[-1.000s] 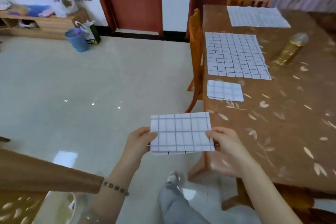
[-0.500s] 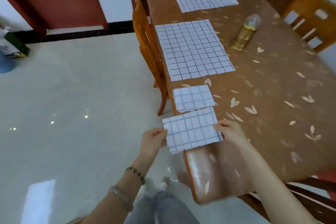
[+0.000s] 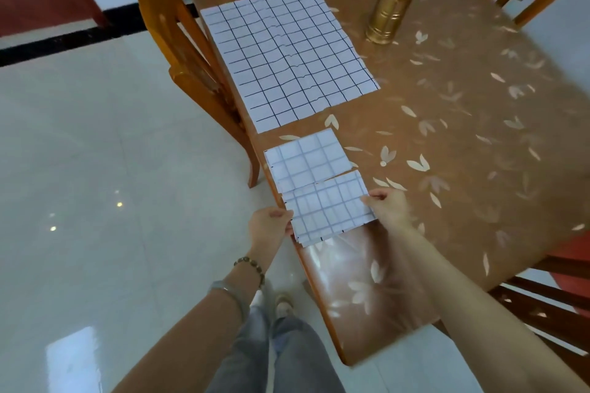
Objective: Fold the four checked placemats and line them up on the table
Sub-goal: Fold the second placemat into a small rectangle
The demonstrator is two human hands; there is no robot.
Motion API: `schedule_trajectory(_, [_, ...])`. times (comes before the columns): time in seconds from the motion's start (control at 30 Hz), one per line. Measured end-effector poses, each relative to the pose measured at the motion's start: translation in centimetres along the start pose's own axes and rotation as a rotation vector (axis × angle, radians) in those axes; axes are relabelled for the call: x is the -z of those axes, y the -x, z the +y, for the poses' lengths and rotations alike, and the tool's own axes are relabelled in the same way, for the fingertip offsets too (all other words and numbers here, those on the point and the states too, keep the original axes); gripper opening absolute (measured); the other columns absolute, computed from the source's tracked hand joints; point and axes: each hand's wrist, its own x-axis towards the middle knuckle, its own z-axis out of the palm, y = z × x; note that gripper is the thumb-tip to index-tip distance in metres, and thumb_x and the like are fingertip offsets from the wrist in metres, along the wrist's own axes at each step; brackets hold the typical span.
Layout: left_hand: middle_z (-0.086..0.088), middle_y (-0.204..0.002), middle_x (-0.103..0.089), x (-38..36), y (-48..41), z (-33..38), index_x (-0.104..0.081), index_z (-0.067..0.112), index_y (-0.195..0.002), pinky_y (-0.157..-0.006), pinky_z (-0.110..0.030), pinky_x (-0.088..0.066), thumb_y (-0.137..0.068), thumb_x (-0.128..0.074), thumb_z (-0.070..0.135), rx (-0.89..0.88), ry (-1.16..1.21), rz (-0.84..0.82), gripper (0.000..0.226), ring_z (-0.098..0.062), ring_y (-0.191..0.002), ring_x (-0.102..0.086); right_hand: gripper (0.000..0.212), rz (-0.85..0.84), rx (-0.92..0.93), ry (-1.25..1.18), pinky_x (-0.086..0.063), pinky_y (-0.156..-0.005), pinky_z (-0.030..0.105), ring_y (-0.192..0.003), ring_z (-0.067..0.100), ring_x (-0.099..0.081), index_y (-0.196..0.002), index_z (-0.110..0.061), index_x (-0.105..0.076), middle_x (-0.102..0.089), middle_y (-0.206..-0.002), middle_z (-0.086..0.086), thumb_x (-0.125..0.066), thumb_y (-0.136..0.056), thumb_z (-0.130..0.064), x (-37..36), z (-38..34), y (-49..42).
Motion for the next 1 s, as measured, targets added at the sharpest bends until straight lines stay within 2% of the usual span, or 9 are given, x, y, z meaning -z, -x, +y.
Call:
schedule_trajectory(0.23, [-0.006, -0.068, -0.067, -0.7, -0.9, 0.1, -0.065, 0.003, -0.084, -0.053, -0.020, -0.055, -0.085, -0.070, 0.014, -0.022, -0.125, 0.020, 0.011, -0.014, -0.054, -0.064, 0.012, 0.065, 0.066, 0.216, -0.045, -0.073, 0.035, -0.083, 0.029, -0.060, -0.088, -0.006, -0.066, -0.065, -0.083, 0.009, -0.067, -0.079, -0.013, -1.2, 0.4, -0.7])
schedule_trajectory(0.3, [-0.002, -0.075, -0.063, -0.5, -0.6, 0.1, -0.056, 0.008, -0.091, -0.056, -0.024, -0.053, -0.086, -0.069, 0.020, -0.064, -0.212, 0.041, 0.019, -0.014, -0.062, -0.062, 0.027, 0.113, 0.131, 0.319, -0.041, -0.084, 0.037, -0.098, 0.029, -0.052, -0.102, -0.007, -0.060, -0.058, -0.100, 0.011, -0.067, -0.079, -0.020, -1.3, 0.4, -0.3])
schedule_trajectory(0.4, [0.000, -0.097, -0.054, -0.3, -0.2, -0.8, -0.049, 0.014, -0.101, -0.075, -0.024, -0.046, -0.088, -0.064, 0.032, -0.460, -0.585, 0.120, 0.027, -0.017, -0.088, -0.052, 0.041, 0.187, 0.384, 0.555, -0.031, -0.097, 0.042, -0.116, 0.036, -0.041, -0.122, -0.003, -0.052, -0.046, -0.127, 0.021, -0.058, -0.088, -0.025, -2.2, 0.4, 1.2])
schedule_trajectory(0.47, [-0.007, -0.121, -0.056, -0.6, -0.6, -1.7, -0.050, 0.010, -0.120, -0.096, -0.035, -0.044, -0.090, -0.055, 0.040, -0.842, -0.884, 0.072, 0.043, -0.024, -0.111, -0.052, 0.050, 0.126, 0.563, 0.698, -0.021, -0.105, 0.044, -0.128, 0.040, -0.034, -0.132, -0.003, -0.047, -0.040, -0.140, 0.024, -0.048, -0.090, -0.031, -3.4, 0.8, 2.2])
schedule_trajectory(0.53, [-0.013, -0.145, -0.045, -1.2, -1.4, -2.6, -0.042, 0.008, -0.139, -0.110, -0.047, -0.035, -0.092, -0.041, 0.052, -1.036, -1.177, -0.043, 0.064, -0.030, -0.135, -0.041, 0.060, 0.018, 0.614, 0.840, -0.005, -0.113, 0.042, -0.138, 0.034, -0.021, -0.139, -0.004, -0.040, -0.034, -0.148, 0.023, -0.039, -0.091, -0.041, -4.8, 1.8, 2.8])
schedule_trajectory(0.7, [-0.011, -0.155, -0.031, -1.5, -2.8, -4.1, -0.033, 0.013, -0.148, -0.114, -0.052, -0.018, -0.093, -0.023, 0.065, -0.941, -1.465, -0.234, 0.077, -0.028, -0.143, -0.029, 0.072, -0.149, 0.488, 0.989, -0.001, -0.115, 0.045, -0.142, 0.030, -0.019, -0.146, -0.003, -0.025, -0.028, -0.152, 0.019, -0.010, -0.097, -0.054, -6.5, 3.3, 3.1])
schedule_trajectory(0.8, [-0.011, -0.154, -0.033, -1.4, -2.8, -4.3, -0.036, 0.014, -0.147, -0.115, -0.052, -0.018, -0.092, -0.021, 0.067, -0.883, -1.506, -0.297, 0.078, -0.028, -0.142, -0.031, 0.084, -0.227, 0.437, 0.995, 0.010, -0.116, 0.042, -0.146, 0.029, -0.006, -0.149, -0.008, -0.006, -0.009, -0.158, 0.015, 0.010, -0.088, -0.063, -6.4, 2.8, 3.0])
schedule_trajectory(0.9, [-0.011, -0.153, -0.034, -1.3, -2.0, -3.1, -0.036, 0.014, -0.148, -0.117, -0.052, -0.019, -0.093, -0.011, 0.068, -0.865, -1.432, -0.322, 0.081, -0.027, -0.142, -0.031, 0.074, -0.282, 0.401, 0.915, 0.002, -0.118, 0.043, -0.146, 0.029, 0.001, -0.150, -0.010, -0.011, -0.006, -0.158, 0.014, -0.015, -0.094, -0.058, -5.5, 1.1, 2.9])
schedule_trajectory(1.0, [-0.006, -0.161, -0.012, 0.4, -1.2, 0.3, -0.008, 0.017, -0.154, -0.120, -0.040, 0.000, -0.093, -0.020, 0.065, -0.915, -1.229, -0.350, 0.079, -0.022, -0.149, -0.009, 0.047, -0.350, 0.352, 0.809, -0.028, -0.109, 0.042, -0.135, 0.035, -0.030, -0.129, -0.009, -0.046, -0.039, -0.138, 0.016, -0.044, -0.094, -0.040, -3.8, -2.6, 2.4])
